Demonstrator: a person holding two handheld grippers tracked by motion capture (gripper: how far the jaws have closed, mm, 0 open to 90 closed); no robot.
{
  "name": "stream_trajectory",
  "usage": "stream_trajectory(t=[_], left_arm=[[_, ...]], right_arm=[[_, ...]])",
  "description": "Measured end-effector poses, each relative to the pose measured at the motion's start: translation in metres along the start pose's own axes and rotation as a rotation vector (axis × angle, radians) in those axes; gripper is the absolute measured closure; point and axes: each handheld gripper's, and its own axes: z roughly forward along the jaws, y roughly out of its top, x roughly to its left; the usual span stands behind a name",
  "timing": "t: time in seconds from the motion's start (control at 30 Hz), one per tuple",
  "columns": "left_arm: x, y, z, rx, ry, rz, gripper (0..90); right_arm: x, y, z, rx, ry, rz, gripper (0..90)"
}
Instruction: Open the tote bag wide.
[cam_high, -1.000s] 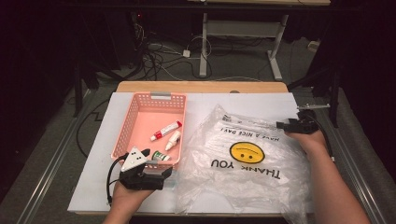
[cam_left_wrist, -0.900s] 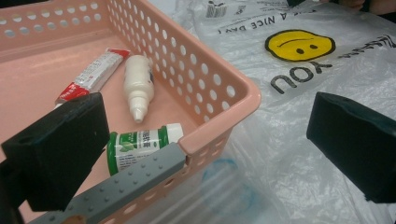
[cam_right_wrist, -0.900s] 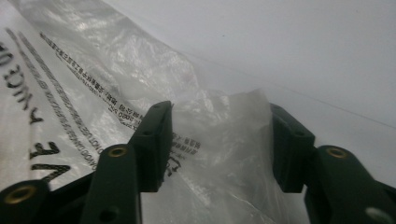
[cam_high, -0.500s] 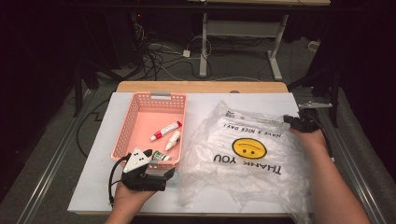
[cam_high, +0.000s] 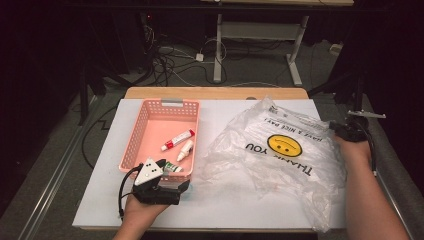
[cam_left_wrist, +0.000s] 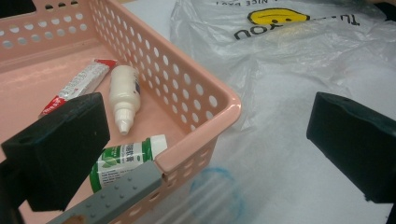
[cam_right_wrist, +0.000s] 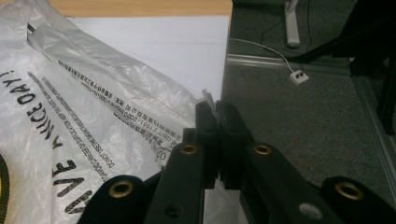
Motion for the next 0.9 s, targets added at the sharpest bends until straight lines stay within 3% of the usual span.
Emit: stream_trajectory(t=[0.13, 0.17, 0.3, 0.33, 0.47, 0.57, 0.63, 0.7, 0.9], left_arm=[[0.001, 0.0, 0.0, 0.013, 0.019, -0.002, 0.0], [0.002, -0.001, 0.0, 0.018, 0.01, -0.01, 0.0], [0.004, -0.002, 0.001, 0.025, 0.014, -0.012, 0.0], [0.005, -0.003, 0.001, 0.026, 0.015, -0.014, 0.0], [0.009, -0.003, 0.001, 0.015, 0.017, -0.009, 0.0], [0.011, -0.003, 0.002, 0.009, 0.009, -0.017, 0.0], [0.011, -0.002, 0.003, 0.001, 0.0, -0.011, 0.0], [0.01, -0.002, 0.003, -0.002, -0.006, -0.006, 0.0], [0.013, -0.003, 0.002, -0.004, -0.01, 0.006, 0.0]], right_arm=[[0.008, -0.009, -0.001, 0.01, 0.002, 0.005, 89.6], [0.013, -0.014, -0.001, 0.014, 0.009, -0.016, 89.5], [0.02, -0.017, -0.001, 0.014, 0.011, -0.025, 85.9], [0.022, -0.016, -0.003, 0.006, 0.022, -0.03, 73.5], [0.022, -0.007, -0.013, -0.019, 0.042, -0.026, 54.4], [0.024, -0.002, -0.021, -0.025, 0.054, -0.049, 48.5], [0.028, -0.001, -0.036, -0.06, 0.066, -0.075, 39.5], [0.03, -0.001, -0.041, -0.073, 0.068, -0.09, 37.2], [0.056, -0.016, -0.071, -0.099, 0.124, -0.151, 19.9]])
